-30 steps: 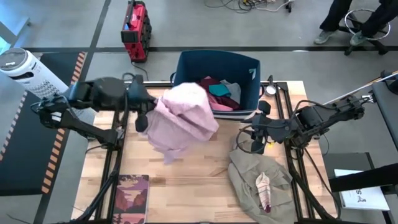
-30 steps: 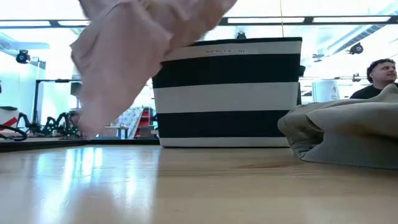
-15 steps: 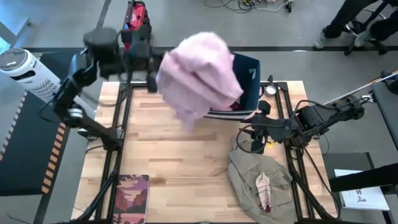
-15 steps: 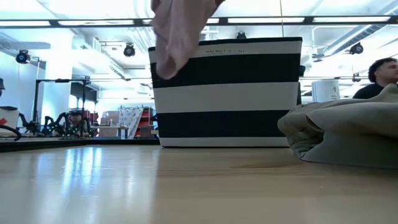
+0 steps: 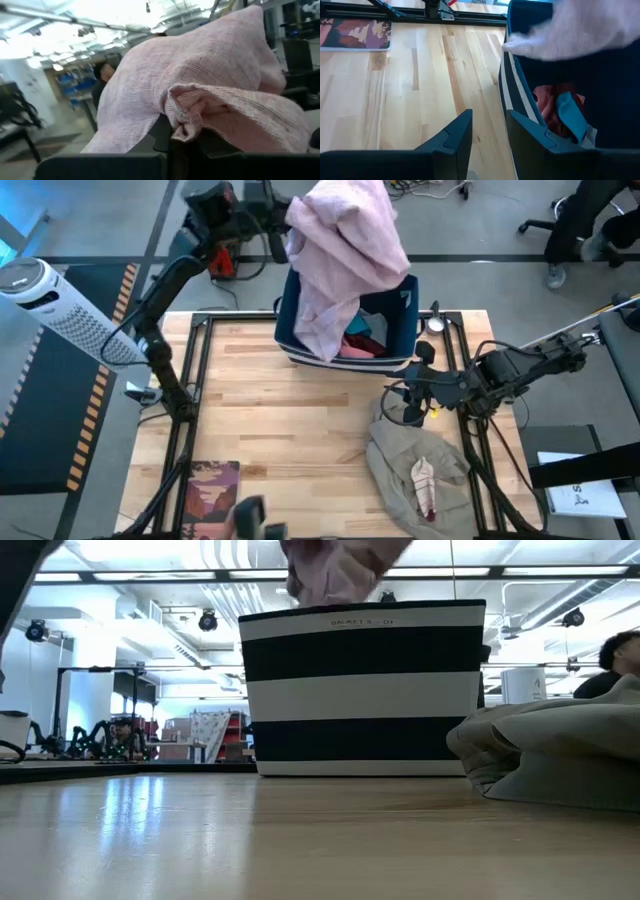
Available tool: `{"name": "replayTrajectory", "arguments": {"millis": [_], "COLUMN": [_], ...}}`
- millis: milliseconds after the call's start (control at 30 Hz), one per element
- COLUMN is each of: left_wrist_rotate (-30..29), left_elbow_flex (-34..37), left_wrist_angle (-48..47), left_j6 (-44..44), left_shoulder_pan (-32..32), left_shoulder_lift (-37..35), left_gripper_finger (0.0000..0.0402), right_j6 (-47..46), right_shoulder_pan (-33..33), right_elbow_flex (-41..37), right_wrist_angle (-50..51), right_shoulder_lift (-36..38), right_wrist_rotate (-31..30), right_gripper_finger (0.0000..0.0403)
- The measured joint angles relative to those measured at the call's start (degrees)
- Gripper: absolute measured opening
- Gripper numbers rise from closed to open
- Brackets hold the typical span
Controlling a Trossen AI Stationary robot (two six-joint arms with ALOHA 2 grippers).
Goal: Sort clothes
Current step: Put the pink dress into the blue laundry organizer
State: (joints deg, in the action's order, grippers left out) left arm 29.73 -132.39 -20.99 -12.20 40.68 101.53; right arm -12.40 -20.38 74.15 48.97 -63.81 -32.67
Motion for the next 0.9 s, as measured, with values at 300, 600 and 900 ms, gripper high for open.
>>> {"name": "replayTrajectory", "arguments": {"millis": [300,600,900], "left_wrist_rotate": [6.77,6.41,2.26], "left_elbow_flex": [0.28,6.65,20.29], "left_wrist_angle": [-3.51,-20.75,-13.93], "left_j6": [0.74,-5.47,-5.27], "left_shoulder_pan": [0.25,-1.11,-1.55], "left_shoulder_lift": [6.52,9.92,10.63], "left_gripper_finger": [0.0007,0.0007,0.0008], "right_j6": [-0.06,0.26,0.04], "right_shoulder_pan": [0.00,0.00,0.02], "right_elbow_flex": [0.02,0.04,0.04], "right_wrist_angle": [0.00,0.35,0.23], "right_shoulder_lift": [0.00,0.00,0.00], "right_wrist_rotate": [-0.48,-0.46,-0.45], "right_gripper_finger": [0.0112,0.0103,0.0095]}}
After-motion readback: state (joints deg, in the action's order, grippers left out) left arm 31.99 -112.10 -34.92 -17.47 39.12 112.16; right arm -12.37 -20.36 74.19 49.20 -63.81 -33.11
